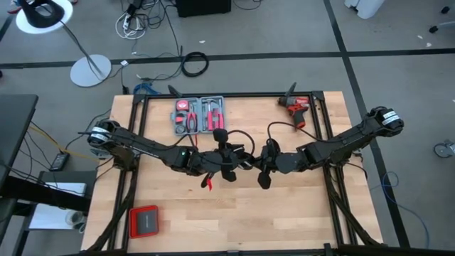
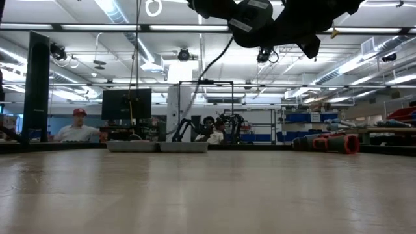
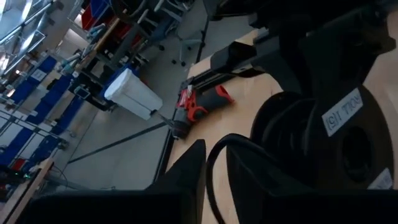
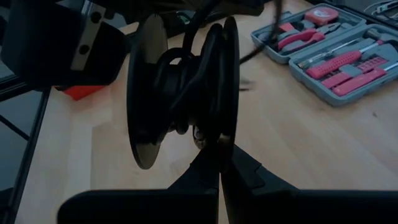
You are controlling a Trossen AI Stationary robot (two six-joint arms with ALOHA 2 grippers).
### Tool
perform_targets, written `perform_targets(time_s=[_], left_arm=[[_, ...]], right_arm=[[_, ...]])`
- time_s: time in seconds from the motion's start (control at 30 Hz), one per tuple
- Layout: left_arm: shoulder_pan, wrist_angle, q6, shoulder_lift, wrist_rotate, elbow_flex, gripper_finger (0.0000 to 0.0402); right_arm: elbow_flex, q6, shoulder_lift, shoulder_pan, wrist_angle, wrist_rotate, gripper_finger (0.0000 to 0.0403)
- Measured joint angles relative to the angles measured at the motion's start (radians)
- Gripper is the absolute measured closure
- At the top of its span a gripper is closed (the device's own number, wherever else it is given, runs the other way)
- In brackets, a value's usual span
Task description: Coil cords
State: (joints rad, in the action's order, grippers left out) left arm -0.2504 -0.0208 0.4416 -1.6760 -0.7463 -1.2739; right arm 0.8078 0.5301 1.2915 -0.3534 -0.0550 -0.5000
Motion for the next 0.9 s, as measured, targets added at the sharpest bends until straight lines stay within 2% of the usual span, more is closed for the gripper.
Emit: perform_targets(time_s=[0.37,0.57,0.9], left_arm=[[0.000,-0.029,0.055,0.000,0.019,0.000,0.0329],[0.000,-0.051,0.053,0.000,0.086,0.000,0.0329],[0.000,-0.051,0.053,0.000,0.093,0.000,0.0329]], right_arm=[[0.000,0.000,0.000,0.000,-0.004,0.024,0.0403],[0.000,-0.001,0.000,0.003,-0.010,0.026,0.0403],[0.000,-0.018,0.000,0.040,-0.001,0.026,0.0403]])
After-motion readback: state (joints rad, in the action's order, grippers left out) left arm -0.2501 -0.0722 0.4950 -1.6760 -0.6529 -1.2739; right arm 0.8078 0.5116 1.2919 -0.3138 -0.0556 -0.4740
